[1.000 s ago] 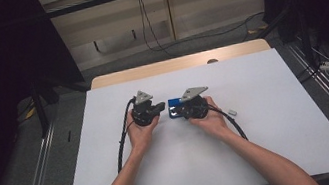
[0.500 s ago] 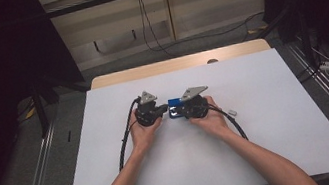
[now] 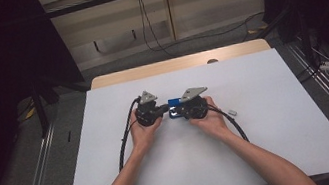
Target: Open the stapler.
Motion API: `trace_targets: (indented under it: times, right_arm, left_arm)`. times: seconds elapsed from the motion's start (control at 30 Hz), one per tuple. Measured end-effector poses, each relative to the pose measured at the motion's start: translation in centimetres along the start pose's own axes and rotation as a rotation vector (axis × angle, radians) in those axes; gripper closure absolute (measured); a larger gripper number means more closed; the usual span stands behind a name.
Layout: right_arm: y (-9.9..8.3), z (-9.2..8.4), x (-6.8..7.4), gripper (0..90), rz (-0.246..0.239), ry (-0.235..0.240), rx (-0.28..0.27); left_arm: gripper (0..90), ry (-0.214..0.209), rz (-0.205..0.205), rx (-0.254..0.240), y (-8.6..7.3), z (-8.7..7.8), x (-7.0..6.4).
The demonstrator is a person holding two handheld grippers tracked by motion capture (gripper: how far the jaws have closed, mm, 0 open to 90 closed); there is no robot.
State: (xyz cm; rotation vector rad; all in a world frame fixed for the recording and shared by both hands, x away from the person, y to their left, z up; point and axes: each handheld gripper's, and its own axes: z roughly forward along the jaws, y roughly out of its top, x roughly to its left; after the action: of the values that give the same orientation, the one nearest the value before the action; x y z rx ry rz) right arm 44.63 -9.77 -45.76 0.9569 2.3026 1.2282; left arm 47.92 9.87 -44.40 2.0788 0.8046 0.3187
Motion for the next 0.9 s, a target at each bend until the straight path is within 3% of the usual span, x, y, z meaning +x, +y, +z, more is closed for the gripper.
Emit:
trace_targets:
  times: [0.9]
  right_arm:
    - [-0.14, -0.03, 0.04, 90.0, -0.004, -0.007, -0.009]
  left_arm:
    - [90.0, -0.019, -0.038, -0.054, 0.51, -0.44, -0.13]
